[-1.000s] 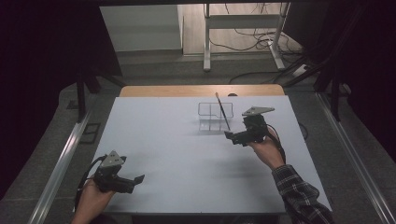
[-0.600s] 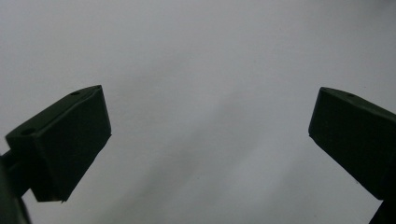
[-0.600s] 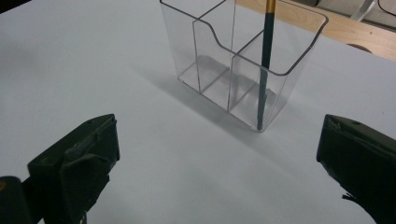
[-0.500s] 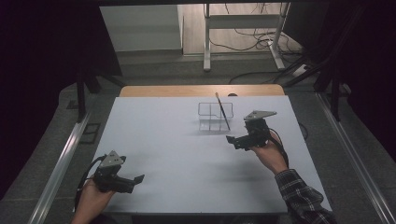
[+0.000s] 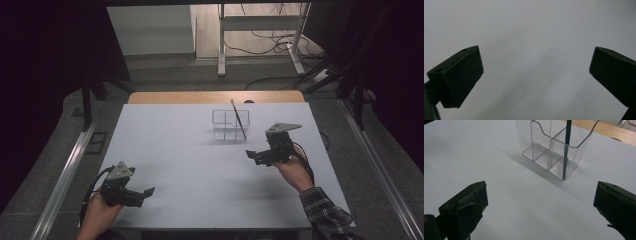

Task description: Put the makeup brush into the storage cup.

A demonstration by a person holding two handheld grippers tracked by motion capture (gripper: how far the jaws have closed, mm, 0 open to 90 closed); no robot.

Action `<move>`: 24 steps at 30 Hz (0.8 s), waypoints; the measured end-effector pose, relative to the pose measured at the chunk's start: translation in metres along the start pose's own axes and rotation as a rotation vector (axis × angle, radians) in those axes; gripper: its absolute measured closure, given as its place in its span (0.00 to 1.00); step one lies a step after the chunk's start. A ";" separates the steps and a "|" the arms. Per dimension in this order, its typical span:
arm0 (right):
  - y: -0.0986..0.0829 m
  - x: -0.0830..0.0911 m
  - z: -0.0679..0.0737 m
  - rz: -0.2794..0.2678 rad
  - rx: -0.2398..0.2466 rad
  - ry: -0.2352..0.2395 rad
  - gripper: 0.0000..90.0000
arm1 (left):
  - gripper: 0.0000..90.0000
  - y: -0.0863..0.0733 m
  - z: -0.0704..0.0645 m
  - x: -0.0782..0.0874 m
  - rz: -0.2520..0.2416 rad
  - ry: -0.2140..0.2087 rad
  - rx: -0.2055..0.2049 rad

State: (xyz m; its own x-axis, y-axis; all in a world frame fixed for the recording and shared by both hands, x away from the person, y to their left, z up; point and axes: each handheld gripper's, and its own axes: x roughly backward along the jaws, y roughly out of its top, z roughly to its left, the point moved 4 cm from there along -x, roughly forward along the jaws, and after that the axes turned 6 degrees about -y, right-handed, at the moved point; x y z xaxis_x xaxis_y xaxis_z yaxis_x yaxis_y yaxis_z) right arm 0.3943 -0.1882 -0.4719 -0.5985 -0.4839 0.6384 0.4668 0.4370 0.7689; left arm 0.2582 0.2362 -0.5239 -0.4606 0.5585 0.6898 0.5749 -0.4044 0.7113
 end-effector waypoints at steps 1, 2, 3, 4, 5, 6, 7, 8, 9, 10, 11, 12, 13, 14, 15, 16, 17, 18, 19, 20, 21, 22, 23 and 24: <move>-0.001 0.001 0.000 0.001 -0.001 0.001 0.00 | 0.00 0.000 0.000 0.000 0.001 0.000 0.000; -0.002 0.002 0.001 0.003 -0.001 0.000 0.00 | 0.00 0.000 0.000 0.000 0.001 0.000 0.000; -0.003 0.002 0.001 0.003 0.000 0.001 0.00 | 0.00 0.000 0.000 0.000 0.001 0.000 0.000; -0.003 0.003 0.001 0.003 0.000 0.001 0.00 | 0.00 0.000 0.000 0.000 0.000 0.000 0.001; -0.004 0.004 0.002 0.004 0.002 0.001 0.00 | 0.00 0.000 0.000 0.000 0.000 -0.001 0.001; -0.005 0.005 0.002 0.004 0.004 0.002 0.00 | 0.00 0.000 0.000 0.000 0.000 -0.001 0.001; -0.006 0.005 0.002 0.007 0.000 0.002 0.00 | 0.00 0.000 0.000 0.000 0.002 -0.002 0.001; -0.007 0.006 0.002 0.006 0.003 0.002 0.00 | 0.00 0.000 0.000 0.000 0.002 -0.002 0.001; -0.007 0.007 0.003 0.007 0.003 0.002 0.00 | 0.00 0.000 0.000 0.000 0.003 -0.002 0.001; -0.008 0.008 0.003 0.007 0.003 0.003 0.00 | 0.00 0.000 0.000 0.000 0.004 -0.002 0.000; -0.009 0.008 0.003 0.006 0.003 0.003 0.00 | 0.00 0.000 0.000 -0.001 0.004 -0.002 -0.001; -0.009 0.009 0.003 0.007 0.000 0.003 0.00 | 0.00 0.000 0.000 -0.001 0.005 -0.002 -0.002; -0.010 0.010 0.003 0.006 0.003 0.003 0.00 | 0.00 0.000 0.000 -0.001 0.006 -0.002 -0.003; -0.011 0.011 0.003 0.007 0.003 0.004 0.00 | 0.00 0.000 0.000 -0.001 0.007 -0.001 -0.003; -0.012 0.011 0.003 0.007 0.002 0.005 0.00 | 0.00 0.000 0.000 -0.001 0.007 -0.001 -0.003; -0.013 0.012 0.003 0.008 0.004 0.004 0.00 | 0.00 0.000 0.000 -0.001 0.007 -0.001 -0.003; -0.014 0.013 0.004 0.010 0.003 0.005 0.00 | 0.00 0.000 0.000 -0.001 0.007 -0.001 -0.004; -0.015 0.014 0.004 0.012 0.002 0.004 0.00 | 0.00 0.000 0.000 -0.001 0.008 0.000 -0.004; -0.015 0.014 0.004 0.011 0.005 0.004 0.00 | 0.00 0.000 0.000 -0.001 0.009 0.000 -0.005; -0.016 0.015 0.004 0.012 0.004 0.003 0.00 | 0.00 0.000 -0.001 -0.001 0.009 0.000 -0.005; -0.017 0.016 0.004 0.012 0.004 0.003 0.00 | 0.00 0.000 -0.001 -0.001 0.009 0.000 -0.004; -0.018 0.017 0.003 0.012 0.004 0.003 0.00 | 0.00 0.000 -0.001 -0.001 0.009 0.000 -0.005; -0.018 0.018 0.003 0.012 0.004 0.002 0.00 | 0.00 0.000 -0.001 -0.001 0.009 0.000 -0.004; -0.019 0.019 0.003 0.012 0.003 0.001 0.00 | 0.00 0.000 0.000 -0.001 0.011 0.000 -0.007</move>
State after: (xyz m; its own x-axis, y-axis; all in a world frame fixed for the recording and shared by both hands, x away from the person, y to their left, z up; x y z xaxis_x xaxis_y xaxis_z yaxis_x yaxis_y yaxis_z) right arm 0.3718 -0.2033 -0.4747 -0.5920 -0.4794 0.6478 0.4719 0.4454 0.7609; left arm 0.2580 0.2356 -0.5247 -0.4538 0.5542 0.6978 0.5756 -0.4155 0.7043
